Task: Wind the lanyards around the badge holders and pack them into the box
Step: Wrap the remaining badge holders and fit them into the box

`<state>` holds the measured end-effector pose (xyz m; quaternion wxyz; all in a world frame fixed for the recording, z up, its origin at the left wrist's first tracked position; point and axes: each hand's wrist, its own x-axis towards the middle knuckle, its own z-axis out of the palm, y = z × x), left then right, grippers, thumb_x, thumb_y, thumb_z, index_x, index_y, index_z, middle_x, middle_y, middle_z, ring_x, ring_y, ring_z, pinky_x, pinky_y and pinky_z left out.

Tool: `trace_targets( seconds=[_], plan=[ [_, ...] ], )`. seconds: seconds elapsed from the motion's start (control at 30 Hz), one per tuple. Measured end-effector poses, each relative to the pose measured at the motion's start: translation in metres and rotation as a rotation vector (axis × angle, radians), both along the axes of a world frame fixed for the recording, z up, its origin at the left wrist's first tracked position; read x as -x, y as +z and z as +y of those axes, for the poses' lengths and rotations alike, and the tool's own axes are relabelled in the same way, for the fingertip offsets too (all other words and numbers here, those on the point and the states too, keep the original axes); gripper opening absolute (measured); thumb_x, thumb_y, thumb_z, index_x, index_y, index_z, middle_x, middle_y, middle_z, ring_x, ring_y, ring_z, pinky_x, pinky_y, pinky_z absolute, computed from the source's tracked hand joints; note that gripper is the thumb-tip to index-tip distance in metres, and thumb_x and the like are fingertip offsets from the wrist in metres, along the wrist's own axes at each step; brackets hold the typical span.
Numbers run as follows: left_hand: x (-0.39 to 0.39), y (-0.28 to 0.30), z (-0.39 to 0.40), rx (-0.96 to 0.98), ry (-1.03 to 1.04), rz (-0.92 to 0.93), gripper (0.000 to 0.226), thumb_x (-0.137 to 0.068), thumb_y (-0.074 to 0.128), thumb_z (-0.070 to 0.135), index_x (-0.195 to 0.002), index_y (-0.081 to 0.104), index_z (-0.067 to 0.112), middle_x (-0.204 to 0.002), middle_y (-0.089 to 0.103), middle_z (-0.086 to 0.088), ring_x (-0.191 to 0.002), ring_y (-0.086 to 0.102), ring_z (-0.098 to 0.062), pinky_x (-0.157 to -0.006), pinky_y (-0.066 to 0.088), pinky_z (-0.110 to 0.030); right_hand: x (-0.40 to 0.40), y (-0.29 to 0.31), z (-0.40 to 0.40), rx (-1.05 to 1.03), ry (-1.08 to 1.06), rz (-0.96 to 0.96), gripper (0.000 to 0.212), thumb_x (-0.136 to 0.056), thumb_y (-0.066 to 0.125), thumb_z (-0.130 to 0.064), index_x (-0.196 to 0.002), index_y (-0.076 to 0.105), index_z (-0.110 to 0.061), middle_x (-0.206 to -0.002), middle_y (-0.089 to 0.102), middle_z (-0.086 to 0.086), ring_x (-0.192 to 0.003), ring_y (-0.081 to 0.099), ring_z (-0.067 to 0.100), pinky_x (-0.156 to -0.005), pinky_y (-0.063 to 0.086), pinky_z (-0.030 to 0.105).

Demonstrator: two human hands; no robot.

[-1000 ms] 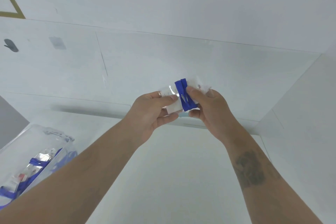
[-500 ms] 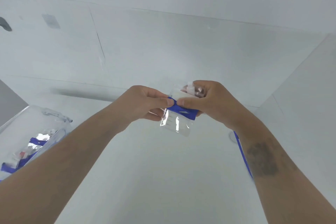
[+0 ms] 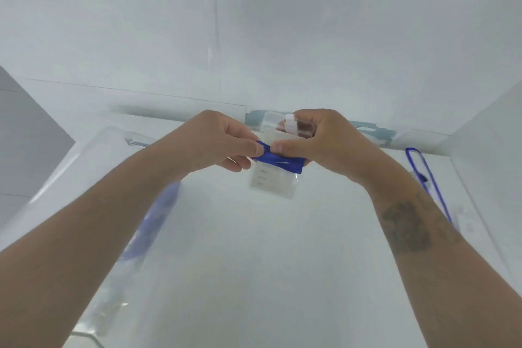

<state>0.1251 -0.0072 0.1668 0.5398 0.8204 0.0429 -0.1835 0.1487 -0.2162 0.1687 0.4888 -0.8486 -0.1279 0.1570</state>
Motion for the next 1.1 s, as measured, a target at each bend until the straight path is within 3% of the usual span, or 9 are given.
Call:
trace_targets(
  seconds=[0.23,0.37,0.5,0.63,0.77,0.87,1.0,1.1],
  plan=[
    [0.012,0.000,0.158,0.052,-0.033,0.057,0.011,-0.083,0.075,0.018,-0.092,0.078,0.013,-0.080,0.077,-0.010,-0.078,0.074,-0.019,-0.082,0.060,-0.031,0.018,-0.006,0.155,-0.032,-0.061,0.038,0.045,-0.079,0.081,-0.017,-0.093,0.053,0.015,-0.096,0.065,0.019,-0.076,0.058,0.016,-0.061,0.053,0.027],
    [0.021,-0.006,0.225,0.086,-0.037,0.102,0.011,-0.084,0.074,0.016,-0.095,0.077,0.013,-0.079,0.077,-0.011,-0.080,0.074,-0.024,-0.082,0.060,-0.032,0.031,-0.012,0.224,-0.009,-0.089,0.055,0.025,-0.080,0.080,-0.017,-0.093,0.066,0.000,-0.100,0.070,0.012,-0.074,0.065,0.013,-0.062,0.056,0.027],
    [0.026,-0.020,0.262,0.074,0.000,0.160,0.010,-0.084,0.075,0.015,-0.094,0.076,0.014,-0.076,0.077,-0.009,-0.076,0.075,-0.019,-0.077,0.061,-0.029,0.031,-0.020,0.265,0.051,-0.054,0.098,0.026,-0.080,0.080,-0.020,-0.094,0.067,-0.003,-0.095,0.071,0.011,-0.078,0.069,0.017,-0.064,0.058,0.032],
    [0.025,-0.047,0.286,-0.003,0.009,0.191,0.007,-0.085,0.073,0.016,-0.091,0.076,0.015,-0.076,0.077,-0.006,-0.076,0.075,-0.017,-0.071,0.060,-0.025,0.026,-0.040,0.292,0.117,-0.091,0.077,0.022,-0.083,0.076,-0.031,-0.104,0.071,-0.030,-0.095,0.070,-0.013,-0.079,0.066,0.008,-0.067,0.055,0.022],
    [0.028,-0.077,0.290,-0.086,0.030,0.231,0.006,-0.087,0.071,0.014,-0.092,0.074,0.014,-0.078,0.076,-0.009,-0.073,0.072,-0.019,-0.069,0.060,-0.024,0.024,-0.060,0.299,0.311,-0.066,0.007,0.013,-0.091,0.063,-0.034,-0.101,0.072,-0.035,-0.091,0.068,-0.022,-0.081,0.062,0.000,-0.071,0.045,0.017],
    [0.029,-0.101,0.286,-0.133,0.037,0.277,0.005,-0.088,0.070,0.014,-0.091,0.073,0.014,-0.081,0.074,-0.011,-0.066,0.067,-0.017,-0.064,0.058,-0.023,0.020,-0.072,0.305,0.502,0.039,0.005,0.014,-0.090,0.062,-0.034,-0.102,0.071,-0.036,-0.094,0.067,-0.019,-0.083,0.060,0.004,-0.075,0.047,0.022],
    [0.027,-0.138,0.276,-0.253,-0.006,0.391,0.013,-0.089,0.066,0.013,-0.093,0.075,0.004,-0.088,0.075,-0.016,-0.084,0.074,-0.029,-0.079,0.062,-0.039,0.013,-0.098,0.320,0.870,0.243,-0.044,0.022,-0.090,0.055,-0.028,-0.105,0.069,-0.036,-0.103,0.066,-0.013,-0.092,0.060,0.014,-0.074,0.043,0.027],
    [0.027,-0.167,0.268,-0.367,-0.064,0.443,0.012,-0.087,0.064,0.010,-0.090,0.073,0.003,-0.082,0.074,-0.016,-0.076,0.072,-0.029,-0.081,0.061,-0.042,0.009,-0.119,0.334,1.049,0.365,-0.071,0.022,-0.089,0.055,-0.015,-0.103,0.069,-0.026,-0.093,0.066,-0.003,-0.084,0.061,0.022,-0.066,0.042,0.027]
  ],
)
